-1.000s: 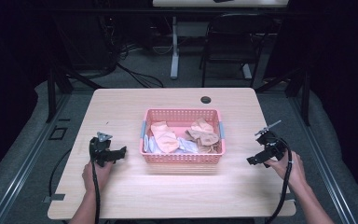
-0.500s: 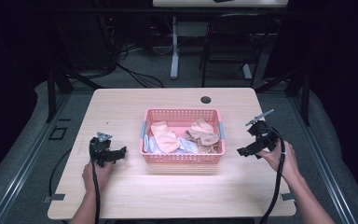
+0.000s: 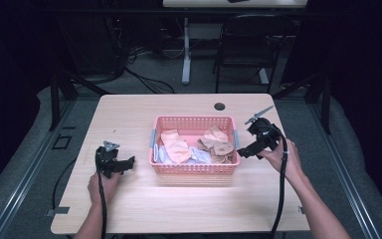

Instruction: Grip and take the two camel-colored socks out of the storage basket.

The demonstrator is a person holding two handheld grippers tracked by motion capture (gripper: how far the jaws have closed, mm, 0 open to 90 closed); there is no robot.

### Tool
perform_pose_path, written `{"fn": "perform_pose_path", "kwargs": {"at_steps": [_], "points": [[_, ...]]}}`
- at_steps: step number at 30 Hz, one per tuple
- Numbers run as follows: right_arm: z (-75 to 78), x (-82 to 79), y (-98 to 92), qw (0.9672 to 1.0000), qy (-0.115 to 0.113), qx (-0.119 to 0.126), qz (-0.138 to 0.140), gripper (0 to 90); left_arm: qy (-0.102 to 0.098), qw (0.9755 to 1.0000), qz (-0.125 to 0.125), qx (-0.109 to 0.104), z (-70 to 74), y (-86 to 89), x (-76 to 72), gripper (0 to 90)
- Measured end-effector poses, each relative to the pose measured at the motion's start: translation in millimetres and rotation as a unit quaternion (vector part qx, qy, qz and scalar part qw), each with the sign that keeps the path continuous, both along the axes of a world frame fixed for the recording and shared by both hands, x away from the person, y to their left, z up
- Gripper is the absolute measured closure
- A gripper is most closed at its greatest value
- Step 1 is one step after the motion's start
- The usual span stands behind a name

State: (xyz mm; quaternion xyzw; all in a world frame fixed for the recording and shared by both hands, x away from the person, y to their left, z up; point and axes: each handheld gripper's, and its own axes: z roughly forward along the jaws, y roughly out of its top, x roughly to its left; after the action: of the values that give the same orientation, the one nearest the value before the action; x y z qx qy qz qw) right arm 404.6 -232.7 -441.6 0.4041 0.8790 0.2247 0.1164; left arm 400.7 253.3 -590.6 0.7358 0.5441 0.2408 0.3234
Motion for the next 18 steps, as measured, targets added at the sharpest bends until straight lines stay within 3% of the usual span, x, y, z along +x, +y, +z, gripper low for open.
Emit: {"fn": "perform_pose_path", "kwargs": {"at_steps": [5, 18], "points": [[2.4, 8.9, 20.4, 0.9998, -0.004, -0.004, 0.018, 0.0, 0.0, 1.0, 0.0, 0.0, 0.0, 0.1, 0.0, 15.0], [-8.0, 37.9, 66.0, 0.9987, 0.023, -0.017, 0.041, 1.1, 0.0, 1.0, 0.0, 0.0, 0.0, 0.1, 0.1, 15.0]]}}
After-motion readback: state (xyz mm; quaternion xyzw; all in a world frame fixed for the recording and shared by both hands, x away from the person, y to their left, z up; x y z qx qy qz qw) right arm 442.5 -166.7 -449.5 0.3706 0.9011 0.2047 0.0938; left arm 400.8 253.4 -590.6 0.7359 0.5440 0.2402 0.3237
